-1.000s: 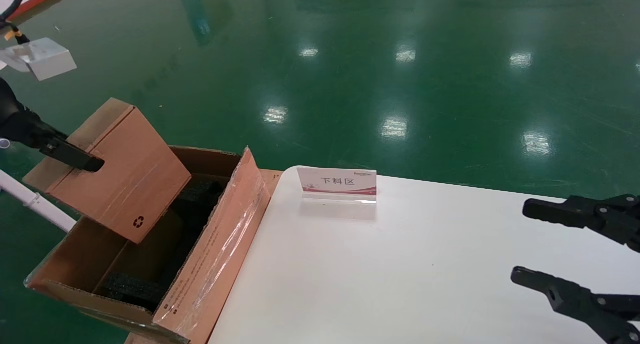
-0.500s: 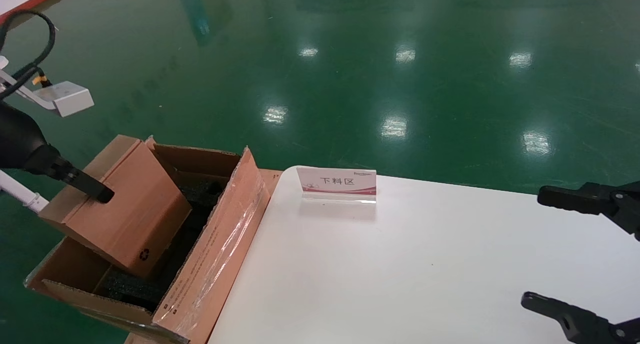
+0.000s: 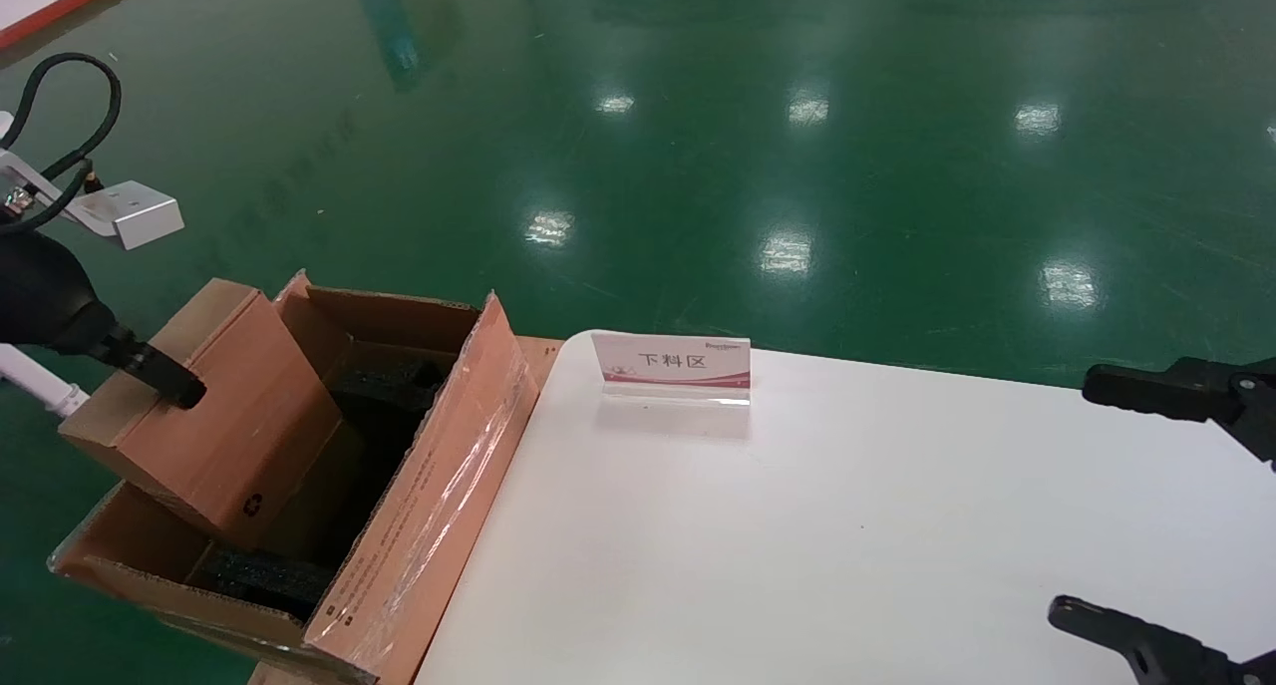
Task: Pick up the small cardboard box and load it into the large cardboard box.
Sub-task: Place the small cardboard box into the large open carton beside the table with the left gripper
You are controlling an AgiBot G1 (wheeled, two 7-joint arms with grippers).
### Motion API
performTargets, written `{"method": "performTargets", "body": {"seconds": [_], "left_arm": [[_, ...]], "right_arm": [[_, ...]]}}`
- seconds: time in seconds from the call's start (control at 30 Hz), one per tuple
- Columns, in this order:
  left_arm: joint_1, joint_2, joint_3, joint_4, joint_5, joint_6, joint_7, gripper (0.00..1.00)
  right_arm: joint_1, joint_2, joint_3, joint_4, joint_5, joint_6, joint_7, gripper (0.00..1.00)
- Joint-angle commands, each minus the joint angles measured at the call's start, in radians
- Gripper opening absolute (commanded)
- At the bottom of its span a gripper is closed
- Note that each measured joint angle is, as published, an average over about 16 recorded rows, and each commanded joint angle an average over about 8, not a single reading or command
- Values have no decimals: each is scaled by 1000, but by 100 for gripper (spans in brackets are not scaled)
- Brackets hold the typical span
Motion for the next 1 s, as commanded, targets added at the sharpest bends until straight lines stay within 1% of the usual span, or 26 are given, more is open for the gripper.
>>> {"method": "performTargets", "body": {"seconds": [0.03, 0.67, 1.0], "left_arm": [[1, 2, 5, -8, 14, -13, -10, 0], [15, -26, 41, -173, 105, -100, -188, 0], [35, -29, 53, -212, 130, -133, -265, 0]], "right_arm": [[0, 0, 0, 0, 0, 0, 0, 100], [0, 1, -1, 0, 1, 1, -1, 100], [0, 1, -2, 0, 1, 1, -1, 100]]}}
